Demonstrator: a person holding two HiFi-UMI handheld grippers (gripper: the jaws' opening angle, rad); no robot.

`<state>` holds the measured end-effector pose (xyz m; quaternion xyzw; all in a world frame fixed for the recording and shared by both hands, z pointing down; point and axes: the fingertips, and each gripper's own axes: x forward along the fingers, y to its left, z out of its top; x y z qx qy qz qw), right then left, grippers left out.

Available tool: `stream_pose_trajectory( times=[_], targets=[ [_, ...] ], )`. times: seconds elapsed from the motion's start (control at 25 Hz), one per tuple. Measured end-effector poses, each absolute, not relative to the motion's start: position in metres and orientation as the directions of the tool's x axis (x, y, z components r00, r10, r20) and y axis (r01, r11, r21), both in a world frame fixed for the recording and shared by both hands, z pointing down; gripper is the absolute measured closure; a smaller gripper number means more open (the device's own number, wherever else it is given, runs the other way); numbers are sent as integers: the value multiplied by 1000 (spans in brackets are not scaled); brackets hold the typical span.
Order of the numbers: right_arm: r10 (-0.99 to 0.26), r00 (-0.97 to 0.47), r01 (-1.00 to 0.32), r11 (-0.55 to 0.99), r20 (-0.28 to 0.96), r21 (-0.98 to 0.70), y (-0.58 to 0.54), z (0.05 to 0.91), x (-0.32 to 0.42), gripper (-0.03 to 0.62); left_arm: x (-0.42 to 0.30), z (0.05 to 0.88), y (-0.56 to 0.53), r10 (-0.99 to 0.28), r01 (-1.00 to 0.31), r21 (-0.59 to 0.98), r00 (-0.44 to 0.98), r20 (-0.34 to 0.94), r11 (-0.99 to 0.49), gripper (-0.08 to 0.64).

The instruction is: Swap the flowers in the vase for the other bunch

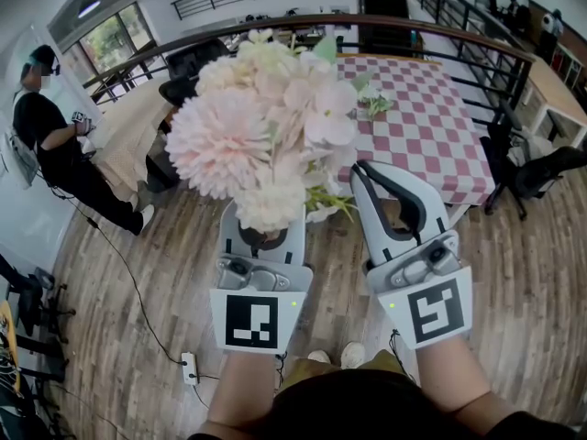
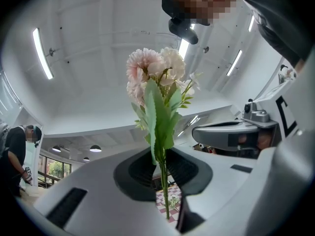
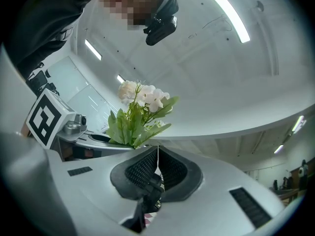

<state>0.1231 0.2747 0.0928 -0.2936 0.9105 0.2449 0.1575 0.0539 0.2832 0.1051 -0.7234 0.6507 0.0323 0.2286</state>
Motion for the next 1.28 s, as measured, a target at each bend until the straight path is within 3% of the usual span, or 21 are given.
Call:
stream_pose_trajectory(
  times=[1.28],
  targets=[
    [-452, -786, -602, 717, -422, 352, 268, 105, 144, 558, 67, 107, 281, -925, -959, -281, 142, -351, -41, 492]
  ],
)
